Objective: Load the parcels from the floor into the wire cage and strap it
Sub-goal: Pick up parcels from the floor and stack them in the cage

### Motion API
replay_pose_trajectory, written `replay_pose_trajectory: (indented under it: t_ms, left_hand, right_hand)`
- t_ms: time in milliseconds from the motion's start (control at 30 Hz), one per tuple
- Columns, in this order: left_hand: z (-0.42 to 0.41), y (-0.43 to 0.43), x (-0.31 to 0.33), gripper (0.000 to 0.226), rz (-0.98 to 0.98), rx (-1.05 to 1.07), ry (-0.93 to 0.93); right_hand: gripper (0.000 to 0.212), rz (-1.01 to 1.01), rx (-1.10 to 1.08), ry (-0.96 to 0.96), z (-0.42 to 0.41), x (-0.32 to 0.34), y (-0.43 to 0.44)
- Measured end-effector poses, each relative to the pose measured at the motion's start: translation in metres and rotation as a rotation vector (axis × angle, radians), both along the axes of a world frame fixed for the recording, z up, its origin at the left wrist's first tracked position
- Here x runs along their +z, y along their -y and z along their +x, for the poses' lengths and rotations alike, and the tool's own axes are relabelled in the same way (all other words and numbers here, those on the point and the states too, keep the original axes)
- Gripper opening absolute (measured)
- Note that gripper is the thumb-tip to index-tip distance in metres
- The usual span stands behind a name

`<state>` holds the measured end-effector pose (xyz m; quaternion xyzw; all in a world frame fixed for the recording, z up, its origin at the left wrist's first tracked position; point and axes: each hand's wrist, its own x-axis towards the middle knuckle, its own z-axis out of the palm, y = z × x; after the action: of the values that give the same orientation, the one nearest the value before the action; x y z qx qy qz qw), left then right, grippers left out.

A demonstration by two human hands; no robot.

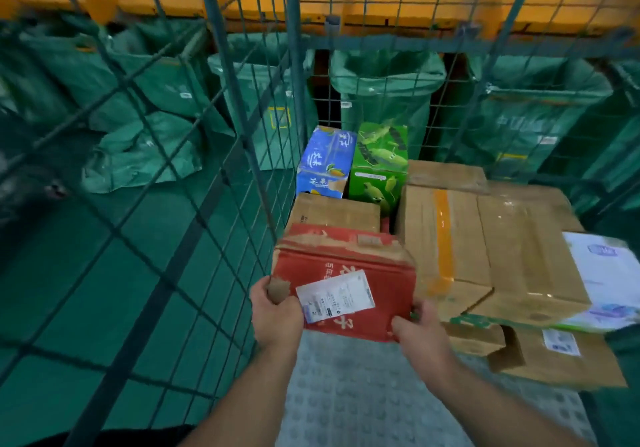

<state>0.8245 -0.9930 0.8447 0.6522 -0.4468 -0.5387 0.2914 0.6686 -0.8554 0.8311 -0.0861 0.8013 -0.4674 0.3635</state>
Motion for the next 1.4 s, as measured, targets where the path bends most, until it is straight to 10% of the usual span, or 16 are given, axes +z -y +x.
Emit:
replay_pose_trajectory:
  t_ms: [167, 433, 867, 1000, 1133, 1267, 1400]
  left_hand:
    - [-0.063, 0.067, 0.0, 0.068, -0.139, 0.017, -0.068]
    - [-0.107, 0.133, -0.056, 0.021, 0.345, -0.205, -0.086]
    - [-0.127, 0.085, -0.023, 0.034, 0.254, -0.478, 0.002]
    - [-0.144, 0.03, -0.028, 0.033, 0.334, -0.599, 0.018]
    - [-0.161, -0.049, -0.029, 0.024, 0.438, -0.753, 0.042]
    - [-0.175, -0.117, -0.031, 0.013, 0.457, -0.969, 0.043]
    - [-0.193, -0.164, -0.031, 0.017, 0.367, -1.219, 0.035]
  right_hand:
    - [0.037, -0.161, 0.002, -0.057, -0.067, -0.002, 0.081]
    - [0.029, -0.059, 0.069, 0.223, -0.122, -0.07, 0.166]
    - [0.115, -0.003, 0.303, 0.289, -0.126, -0.06, 0.19]
    - [0.044, -0.023, 0.348, 0.273, -0.105, -0.053, 0.107]
    - [0.016, -0.011, 0.244, 0.348, -0.096, -0.023, -0.022]
    - [0.042, 0.078, -0.088, 0.318, -0.094, -0.032, -0.128]
    - [0.02, -0.076, -0.518, 0.384, -0.061, -0.021, -0.203]
